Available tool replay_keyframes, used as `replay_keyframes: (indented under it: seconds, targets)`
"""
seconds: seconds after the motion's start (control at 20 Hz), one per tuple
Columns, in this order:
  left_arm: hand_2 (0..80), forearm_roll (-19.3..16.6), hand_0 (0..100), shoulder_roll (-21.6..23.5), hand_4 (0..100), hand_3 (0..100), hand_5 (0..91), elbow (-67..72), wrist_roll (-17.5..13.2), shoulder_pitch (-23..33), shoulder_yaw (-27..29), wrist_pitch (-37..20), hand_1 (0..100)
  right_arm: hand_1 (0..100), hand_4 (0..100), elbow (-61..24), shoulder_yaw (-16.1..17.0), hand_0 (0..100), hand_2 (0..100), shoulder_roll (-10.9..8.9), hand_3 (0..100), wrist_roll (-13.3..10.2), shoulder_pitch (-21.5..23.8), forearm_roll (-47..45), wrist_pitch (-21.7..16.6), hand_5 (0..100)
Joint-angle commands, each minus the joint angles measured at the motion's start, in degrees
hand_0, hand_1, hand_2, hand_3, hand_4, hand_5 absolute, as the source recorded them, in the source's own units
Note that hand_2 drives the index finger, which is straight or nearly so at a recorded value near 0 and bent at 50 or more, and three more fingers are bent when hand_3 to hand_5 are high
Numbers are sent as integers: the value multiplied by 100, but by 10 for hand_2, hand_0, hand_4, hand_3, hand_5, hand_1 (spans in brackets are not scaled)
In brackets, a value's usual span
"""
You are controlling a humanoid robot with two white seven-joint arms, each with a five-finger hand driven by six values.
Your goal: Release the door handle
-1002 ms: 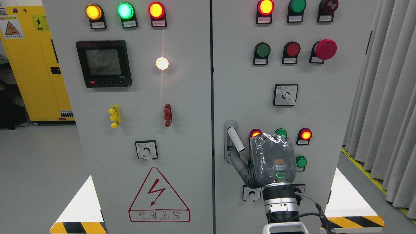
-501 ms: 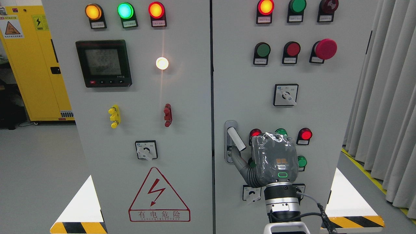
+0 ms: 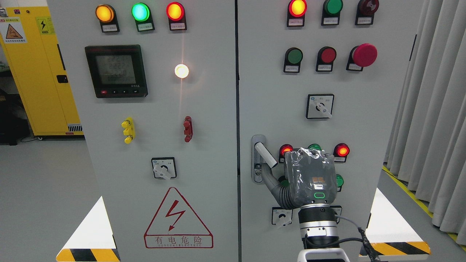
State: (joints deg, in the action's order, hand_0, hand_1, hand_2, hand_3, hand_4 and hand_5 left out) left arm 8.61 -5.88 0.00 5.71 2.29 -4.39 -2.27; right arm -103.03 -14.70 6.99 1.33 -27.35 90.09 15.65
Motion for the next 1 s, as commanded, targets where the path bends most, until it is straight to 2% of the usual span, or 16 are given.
replay_keyframes:
  seconds: [0.0,0.95]
  targets:
    - [0,0,120,-1,0,0,0,-88,0,0,0,-1,556,380,1000,-7,81,408,1000,-13,1000,34,-7,-9,0,1000]
    - [0,0,120,-1,0,0,0,-88,0,0,0,-1,556,370,1000,-86,152,405,1000,-13,1000,52,-33,-35,-18,1000]
